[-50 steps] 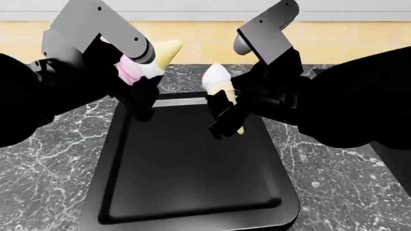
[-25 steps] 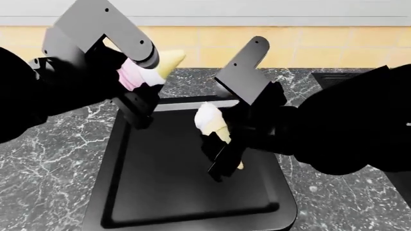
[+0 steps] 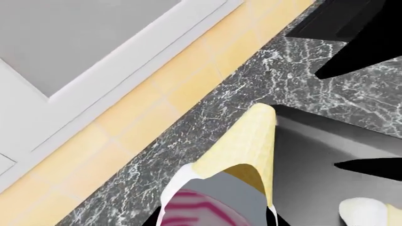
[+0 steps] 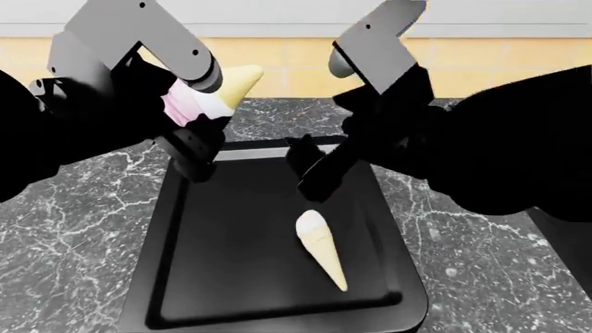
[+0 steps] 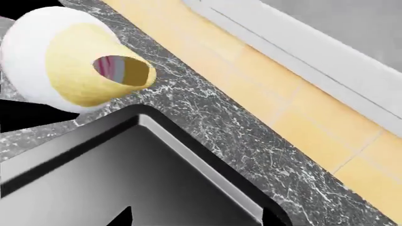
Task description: Move the dessert items from the plate to the tray.
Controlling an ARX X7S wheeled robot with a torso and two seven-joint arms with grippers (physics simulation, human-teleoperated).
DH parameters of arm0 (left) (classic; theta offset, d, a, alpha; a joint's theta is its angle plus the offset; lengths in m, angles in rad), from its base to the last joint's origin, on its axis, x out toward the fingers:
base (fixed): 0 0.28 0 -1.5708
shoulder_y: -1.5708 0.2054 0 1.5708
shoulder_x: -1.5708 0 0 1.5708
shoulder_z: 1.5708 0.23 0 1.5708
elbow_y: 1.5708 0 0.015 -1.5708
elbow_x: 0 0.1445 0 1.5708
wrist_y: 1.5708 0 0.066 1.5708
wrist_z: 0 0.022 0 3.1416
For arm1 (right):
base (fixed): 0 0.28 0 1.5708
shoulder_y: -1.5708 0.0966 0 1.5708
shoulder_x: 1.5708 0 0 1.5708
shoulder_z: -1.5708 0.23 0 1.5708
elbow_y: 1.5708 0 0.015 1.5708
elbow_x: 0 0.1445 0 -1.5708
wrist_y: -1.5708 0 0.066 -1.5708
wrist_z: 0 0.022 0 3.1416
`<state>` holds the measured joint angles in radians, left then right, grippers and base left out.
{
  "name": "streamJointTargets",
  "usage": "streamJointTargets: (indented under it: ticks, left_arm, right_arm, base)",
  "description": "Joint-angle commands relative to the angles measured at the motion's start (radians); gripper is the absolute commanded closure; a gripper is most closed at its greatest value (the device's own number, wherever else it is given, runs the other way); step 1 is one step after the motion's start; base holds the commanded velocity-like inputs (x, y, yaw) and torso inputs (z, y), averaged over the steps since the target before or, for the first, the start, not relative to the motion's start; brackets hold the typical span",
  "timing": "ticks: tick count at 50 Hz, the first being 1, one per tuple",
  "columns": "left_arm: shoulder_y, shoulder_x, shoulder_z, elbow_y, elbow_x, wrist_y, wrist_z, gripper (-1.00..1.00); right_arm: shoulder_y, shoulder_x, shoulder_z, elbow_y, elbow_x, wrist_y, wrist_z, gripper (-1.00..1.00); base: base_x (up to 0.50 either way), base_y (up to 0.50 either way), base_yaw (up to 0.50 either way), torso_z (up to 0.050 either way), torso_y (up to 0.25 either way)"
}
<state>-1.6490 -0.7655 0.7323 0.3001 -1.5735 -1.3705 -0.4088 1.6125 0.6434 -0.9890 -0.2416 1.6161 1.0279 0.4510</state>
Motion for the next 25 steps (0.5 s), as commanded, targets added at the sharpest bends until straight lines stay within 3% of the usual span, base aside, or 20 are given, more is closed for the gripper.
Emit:
streamJointTargets:
  ticks: [1, 2, 4, 8, 25]
  left_arm:
    - [0.069, -0.022, -0.005, 0.023, -0.012, 0.051, -0.008, 1.0]
    - [0.09, -0.024, 0.001, 0.023, -0.012, 0.058, -0.013, 1.0]
    - [0.257, -0.008, 0.04, 0.025, 0.048, 0.138, 0.018, 1.0]
    - [0.367, 0.011, 0.08, -0.005, 0.132, 0.207, 0.082, 1.0]
    - [0.432, 0.036, 0.177, -0.051, 0.255, 0.219, 0.144, 1.0]
  right_arm:
    - [0.046, 0.008, 0.149, 0.136, -0.134, -0.209, 0.011, -1.0]
    - [0.053, 0.011, 0.164, 0.15, -0.151, -0.232, 0.011, -1.0]
    - [0.049, 0.023, 0.202, 0.153, -0.17, -0.286, 0.035, -1.0]
    - [0.047, 0.023, 0.225, 0.162, -0.17, -0.314, 0.058, -1.0]
    - [0.034, 0.019, 0.241, 0.176, -0.145, -0.324, 0.085, -1.0]
  base:
    - [0.0, 0.0, 0.0, 0.05, 0.014]
    - [0.0, 0.0, 0.0, 0.019, 0.0]
    - [0.0, 0.0, 0.0, 0.0, 0.0]
    - [0.0, 0.0, 0.0, 0.0, 0.0]
    - [0.0, 0.0, 0.0, 0.0, 0.0]
